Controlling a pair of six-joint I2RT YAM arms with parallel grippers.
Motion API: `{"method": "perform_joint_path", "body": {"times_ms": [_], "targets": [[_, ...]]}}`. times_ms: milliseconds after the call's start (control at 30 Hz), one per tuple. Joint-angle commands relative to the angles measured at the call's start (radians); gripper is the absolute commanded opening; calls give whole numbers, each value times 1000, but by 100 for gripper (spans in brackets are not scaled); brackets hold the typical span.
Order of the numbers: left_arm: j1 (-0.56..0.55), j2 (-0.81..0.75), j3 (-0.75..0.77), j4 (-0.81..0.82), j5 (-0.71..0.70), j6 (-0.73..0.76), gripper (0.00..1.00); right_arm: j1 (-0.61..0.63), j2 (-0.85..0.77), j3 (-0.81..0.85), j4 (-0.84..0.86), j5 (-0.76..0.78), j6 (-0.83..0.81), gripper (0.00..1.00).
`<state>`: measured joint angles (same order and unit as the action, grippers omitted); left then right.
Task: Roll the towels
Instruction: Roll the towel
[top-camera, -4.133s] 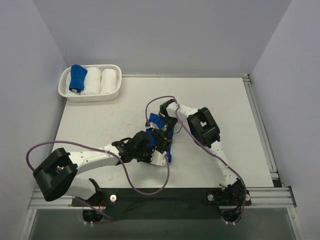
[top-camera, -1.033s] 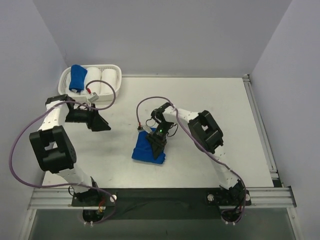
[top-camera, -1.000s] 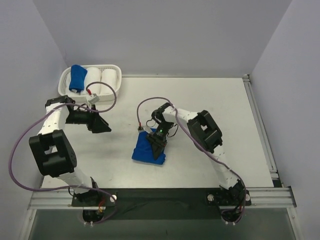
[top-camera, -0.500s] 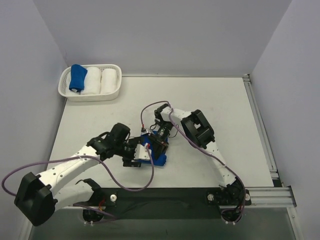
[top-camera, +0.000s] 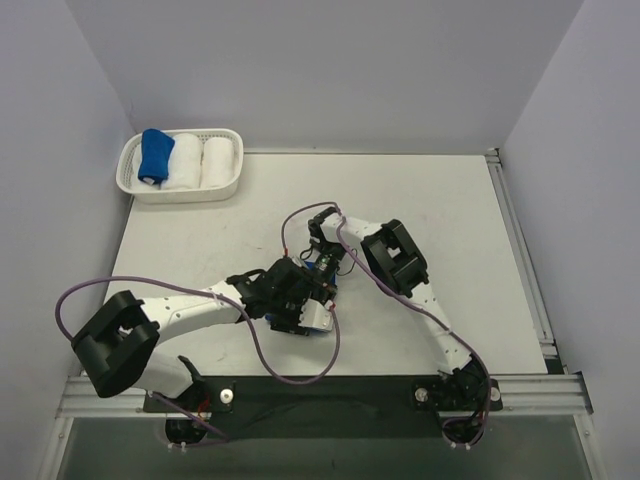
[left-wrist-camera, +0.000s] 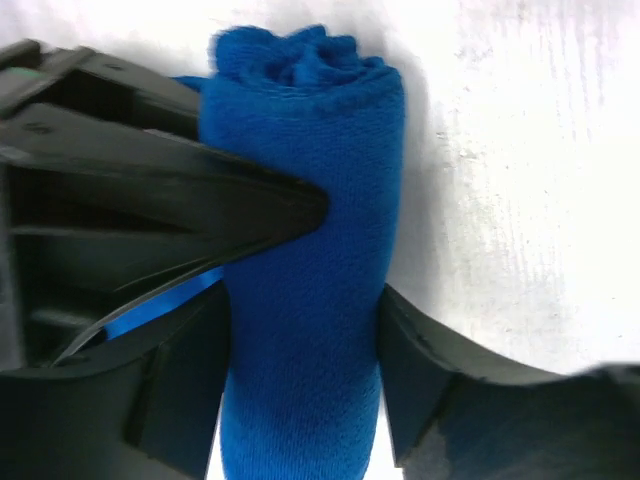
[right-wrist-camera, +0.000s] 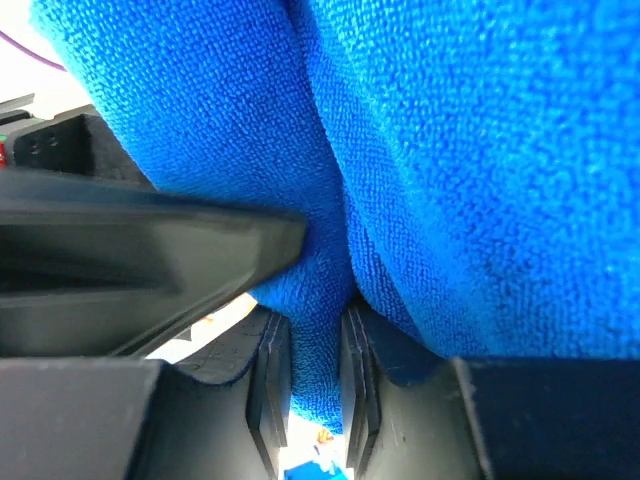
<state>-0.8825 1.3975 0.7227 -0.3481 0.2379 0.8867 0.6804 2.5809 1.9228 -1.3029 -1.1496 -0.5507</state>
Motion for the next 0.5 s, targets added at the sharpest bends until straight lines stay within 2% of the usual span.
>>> {"method": "perform_joint_path", "body": {"times_ms": [0, 33, 100, 133, 200, 300, 467], "targets": [[1, 24, 32, -17, -46, -35, 59, -13, 39, 7, 14, 111, 5, 6], [1, 18, 26, -28, -46, -54, 49, -16, 41, 7, 16, 111, 14, 10], [1, -15, 12, -58, -49, -69, 40, -31, 42, 5, 17, 110, 26, 24], [1, -29, -8, -68, -49, -86, 31, -38, 41, 2, 19, 108, 29, 28], [1, -64, -25, -98, -52, -100, 25, -60, 36, -2, 31, 102, 52, 38], [1, -87, -52, -140, -46, -135, 19, -91, 21, -13, 50, 90, 80, 45], [16, -54, -45, -143, -3, -176, 18, -114, -22, -12, 63, 105, 87, 47]]}}
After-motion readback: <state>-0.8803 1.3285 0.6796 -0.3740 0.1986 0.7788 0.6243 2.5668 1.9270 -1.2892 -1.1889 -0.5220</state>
